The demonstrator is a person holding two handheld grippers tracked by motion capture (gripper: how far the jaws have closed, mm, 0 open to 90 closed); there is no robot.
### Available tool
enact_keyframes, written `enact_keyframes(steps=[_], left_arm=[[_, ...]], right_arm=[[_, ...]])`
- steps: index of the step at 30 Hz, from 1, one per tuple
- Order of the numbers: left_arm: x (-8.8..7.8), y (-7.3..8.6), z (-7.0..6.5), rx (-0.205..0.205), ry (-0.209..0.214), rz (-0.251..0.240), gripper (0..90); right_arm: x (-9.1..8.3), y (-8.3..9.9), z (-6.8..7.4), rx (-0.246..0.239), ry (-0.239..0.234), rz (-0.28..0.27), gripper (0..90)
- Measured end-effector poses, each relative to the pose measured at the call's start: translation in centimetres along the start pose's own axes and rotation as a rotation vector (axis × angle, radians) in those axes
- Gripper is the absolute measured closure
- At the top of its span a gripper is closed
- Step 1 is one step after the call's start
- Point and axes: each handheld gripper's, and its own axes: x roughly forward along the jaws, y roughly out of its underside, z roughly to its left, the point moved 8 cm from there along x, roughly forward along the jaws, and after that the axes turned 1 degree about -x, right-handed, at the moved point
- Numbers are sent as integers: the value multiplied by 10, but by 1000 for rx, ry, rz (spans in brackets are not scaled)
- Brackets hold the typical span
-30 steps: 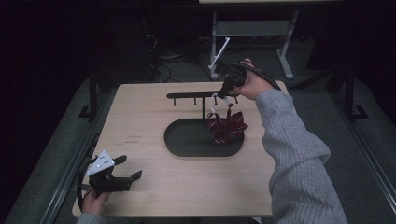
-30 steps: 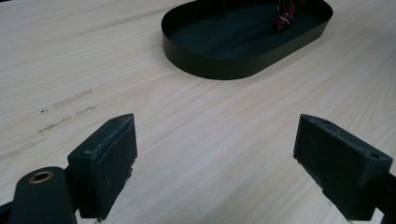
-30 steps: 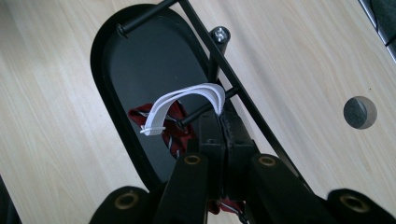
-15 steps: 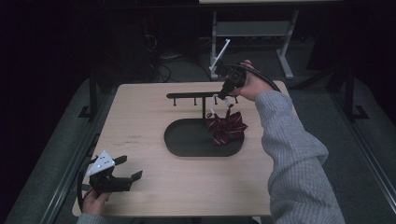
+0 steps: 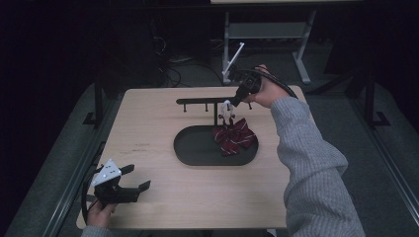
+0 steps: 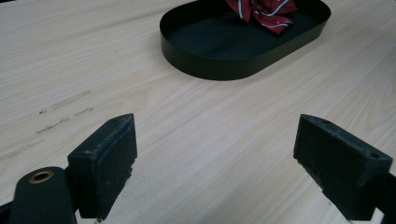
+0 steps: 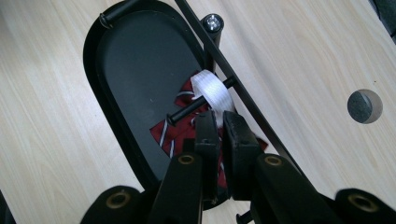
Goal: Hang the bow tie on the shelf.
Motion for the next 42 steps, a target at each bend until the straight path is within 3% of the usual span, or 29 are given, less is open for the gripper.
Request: enact_keyframes(steps=[10, 42], left_arm=[[0, 0, -1, -1, 0, 1, 131], [0, 0, -2, -3, -3, -2, 131]], right_arm=[[-4, 5, 4, 1, -22, -12, 817], [-15, 21, 14, -6, -22, -59, 723]])
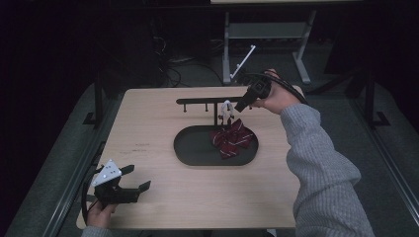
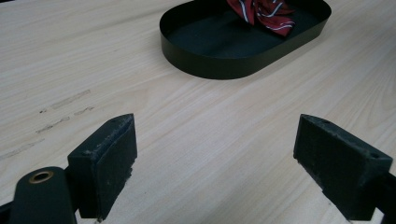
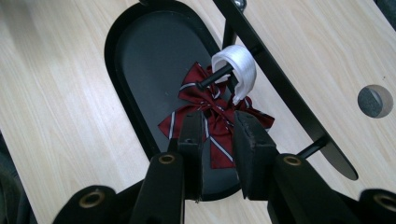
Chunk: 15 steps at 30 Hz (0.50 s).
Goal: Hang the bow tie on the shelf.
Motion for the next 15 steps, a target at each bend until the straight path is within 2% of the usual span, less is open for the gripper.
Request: enact_keyframes(steps=[6, 9, 15], left_arm=[[0, 0, 0, 0, 1, -1, 131], [0, 0, 0, -1, 0, -4, 131], [1, 0, -1, 4, 0, 1, 131]], right_arm=[[-2, 2, 5, -6, 1, 4, 694], [-3, 3, 7, -9, -5, -15, 684], [-1, 11, 9, -8, -7, -19, 665]])
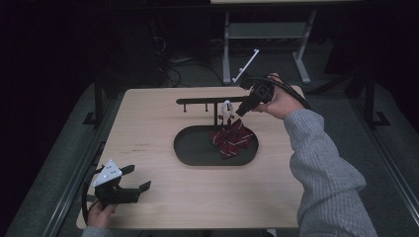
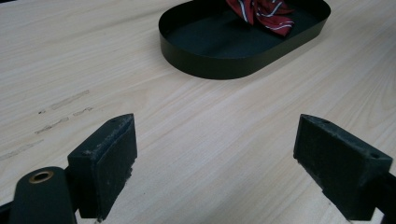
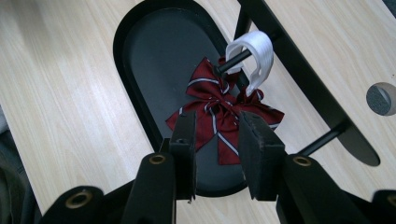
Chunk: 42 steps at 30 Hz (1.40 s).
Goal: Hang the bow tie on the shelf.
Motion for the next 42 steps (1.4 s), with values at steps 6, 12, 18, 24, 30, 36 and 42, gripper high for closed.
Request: enact_keyframes(steps=[6, 12, 18, 24, 30, 36, 42], left_arm=[[0, 0, 0, -1, 0, 0, 131], [0, 0, -1, -4, 2, 1, 131], [-1, 0, -1, -1, -1, 5, 131], [0, 0, -2, -2, 3, 3, 131], [0, 0, -2, 2, 3, 8, 131], [0, 0, -2, 1, 1, 8, 131], [0, 0, -2, 4, 0, 11, 131]], right_arm=[[-3, 7, 2, 3, -5, -19, 649], [-4, 15, 6, 8, -6, -29, 626], [-3, 24, 9, 15, -4, -50, 593], [-4, 34, 9, 24, -6, -61, 569], [-3, 43, 12, 30, -9, -68, 544], [3, 55, 16, 40, -14, -68, 511], [5, 67, 19, 56, -14, -86, 464]])
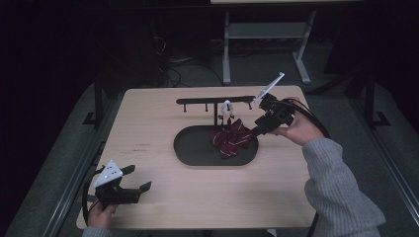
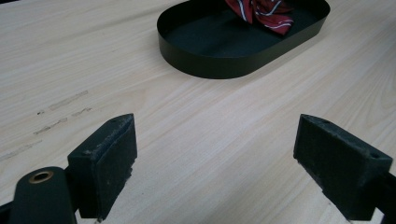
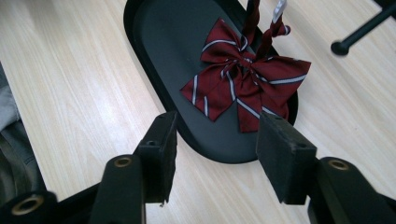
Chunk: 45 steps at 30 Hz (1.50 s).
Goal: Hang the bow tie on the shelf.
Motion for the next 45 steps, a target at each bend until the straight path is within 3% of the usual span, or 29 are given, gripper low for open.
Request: enact_keyframes(steps=[12, 45], left_arm=[[0, 0, -1, 1, 0, 0, 131], [2, 1, -1, 0, -5, 6, 131]], right_arm=[[7, 26, 2, 57, -13, -29, 411], [34, 87, 22, 110, -54, -38, 413]])
